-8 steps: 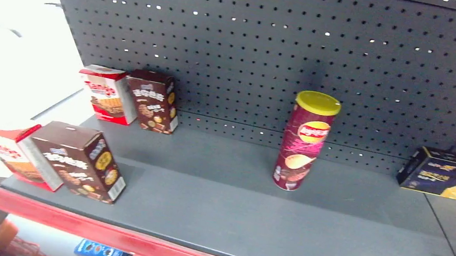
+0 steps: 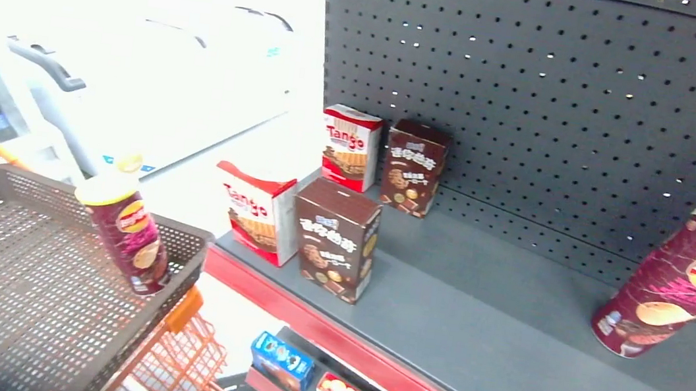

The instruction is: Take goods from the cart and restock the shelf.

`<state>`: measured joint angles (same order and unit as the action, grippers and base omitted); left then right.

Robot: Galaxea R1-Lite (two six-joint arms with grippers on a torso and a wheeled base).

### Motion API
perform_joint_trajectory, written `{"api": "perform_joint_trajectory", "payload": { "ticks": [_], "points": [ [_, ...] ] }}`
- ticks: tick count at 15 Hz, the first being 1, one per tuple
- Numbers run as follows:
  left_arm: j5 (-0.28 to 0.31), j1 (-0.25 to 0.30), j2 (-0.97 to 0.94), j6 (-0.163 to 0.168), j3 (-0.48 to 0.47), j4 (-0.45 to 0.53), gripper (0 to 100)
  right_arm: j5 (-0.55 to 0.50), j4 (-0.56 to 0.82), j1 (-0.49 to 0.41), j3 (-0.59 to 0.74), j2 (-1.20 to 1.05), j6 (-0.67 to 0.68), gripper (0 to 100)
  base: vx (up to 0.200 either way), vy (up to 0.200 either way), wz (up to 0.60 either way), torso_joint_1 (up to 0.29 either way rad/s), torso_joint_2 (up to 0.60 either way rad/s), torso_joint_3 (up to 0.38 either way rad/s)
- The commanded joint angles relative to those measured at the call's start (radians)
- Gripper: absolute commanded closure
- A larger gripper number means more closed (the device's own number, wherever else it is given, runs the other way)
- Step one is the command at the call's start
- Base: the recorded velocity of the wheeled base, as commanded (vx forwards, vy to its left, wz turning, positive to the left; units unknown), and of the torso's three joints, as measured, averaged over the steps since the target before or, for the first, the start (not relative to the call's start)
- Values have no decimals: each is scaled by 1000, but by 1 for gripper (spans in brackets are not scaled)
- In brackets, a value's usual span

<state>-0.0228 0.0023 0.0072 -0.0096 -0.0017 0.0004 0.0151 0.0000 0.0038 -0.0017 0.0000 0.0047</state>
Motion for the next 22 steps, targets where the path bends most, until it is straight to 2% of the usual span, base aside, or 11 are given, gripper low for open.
{"api": "perform_joint_trajectory", "payload": {
  "ticks": [1, 18, 19, 20, 21, 22],
  "points": [
    [0, 1, 0, 0, 0, 0, 0, 0, 2, 1, 0, 0, 0, 0, 0, 0, 0, 0, 0, 0],
    [-3, -1, 0, 3, -1, 1, 0, 0, 0, 1, 0, 0, 0, 0, 0, 0, 0, 0, 0, 0],
    [-46, 7, 20, 8, -40, 3, 0, 0, 0, 1, 0, 0, 0, 0, 0, 0, 0, 0, 0, 0],
    [-69, -21, 135, 23, -135, 10, 0, 0, 0, 1, 2, 0, 0, 0, 0, 0, 0, 0, 0, 0],
    [-88, -53, 220, 25, -181, 18, 0, 0, 0, 1, 0, 0, 0, 0, 0, 0, 0, 0, 0, 0],
    [-91, -45, 298, 25, -225, 16, 0, 0, 0, 1, 0, 0, 0, 0, 0, 0, 0, 0, 0, 0]
  ]
}}
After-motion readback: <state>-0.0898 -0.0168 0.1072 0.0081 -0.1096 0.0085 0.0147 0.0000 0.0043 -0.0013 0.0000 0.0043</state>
